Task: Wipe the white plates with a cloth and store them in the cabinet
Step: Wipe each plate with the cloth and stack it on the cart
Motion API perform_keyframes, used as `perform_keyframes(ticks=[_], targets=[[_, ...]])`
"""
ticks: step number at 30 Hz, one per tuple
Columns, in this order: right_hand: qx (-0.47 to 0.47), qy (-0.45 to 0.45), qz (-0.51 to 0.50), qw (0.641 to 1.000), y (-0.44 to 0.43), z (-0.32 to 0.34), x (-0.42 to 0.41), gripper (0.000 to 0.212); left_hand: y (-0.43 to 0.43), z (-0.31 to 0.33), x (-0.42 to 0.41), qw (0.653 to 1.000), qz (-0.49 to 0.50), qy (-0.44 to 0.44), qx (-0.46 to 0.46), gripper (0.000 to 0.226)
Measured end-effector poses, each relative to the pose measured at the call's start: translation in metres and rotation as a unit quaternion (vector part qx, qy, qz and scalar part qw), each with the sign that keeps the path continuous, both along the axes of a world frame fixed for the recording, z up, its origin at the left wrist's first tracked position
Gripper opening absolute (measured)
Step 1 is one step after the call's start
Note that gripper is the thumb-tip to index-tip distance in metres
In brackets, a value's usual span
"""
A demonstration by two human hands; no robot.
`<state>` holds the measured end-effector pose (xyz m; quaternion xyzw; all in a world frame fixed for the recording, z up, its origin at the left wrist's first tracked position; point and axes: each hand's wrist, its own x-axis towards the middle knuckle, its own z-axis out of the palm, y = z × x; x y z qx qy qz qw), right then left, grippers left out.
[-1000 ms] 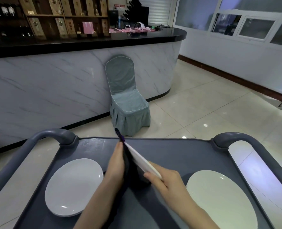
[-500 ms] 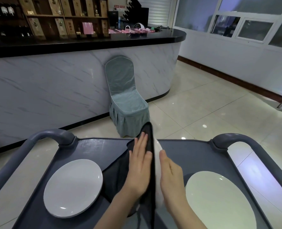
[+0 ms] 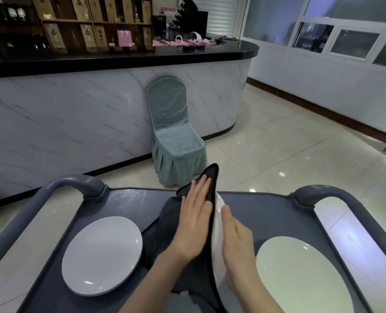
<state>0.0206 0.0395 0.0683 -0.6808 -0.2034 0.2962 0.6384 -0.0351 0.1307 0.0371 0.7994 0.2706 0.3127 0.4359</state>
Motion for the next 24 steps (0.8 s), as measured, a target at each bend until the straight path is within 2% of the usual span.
perform_keyframes(ticks=[4,9,15,17,20,24], targets=[[0.011,0.046,0.007,0.999,-0.013,0.009,0.009,0.049,0.018,-0.015,-0.017,0.997,0.015,-0.026,-0.065,0.048],[0.031,0.128,0.014,0.991,-0.027,0.016,0.034,0.044,0.001,-0.053,-0.044,0.997,0.037,-0.035,-0.049,0.058],[0.017,0.152,0.027,0.988,-0.016,0.010,0.022,0.038,0.012,-0.024,-0.030,0.995,-0.001,0.024,0.099,0.054],[0.023,0.163,0.027,0.986,-0.012,0.013,0.022,0.038,0.020,-0.018,-0.028,0.993,-0.019,0.036,0.114,0.053],[0.034,0.169,0.011,0.985,-0.009,0.017,0.032,0.039,0.020,-0.024,-0.034,0.997,-0.001,0.009,0.081,0.054],[0.046,0.178,-0.028,0.982,-0.009,0.021,0.049,0.040,-0.012,-0.052,-0.041,0.995,0.068,-0.060,-0.048,0.058]])
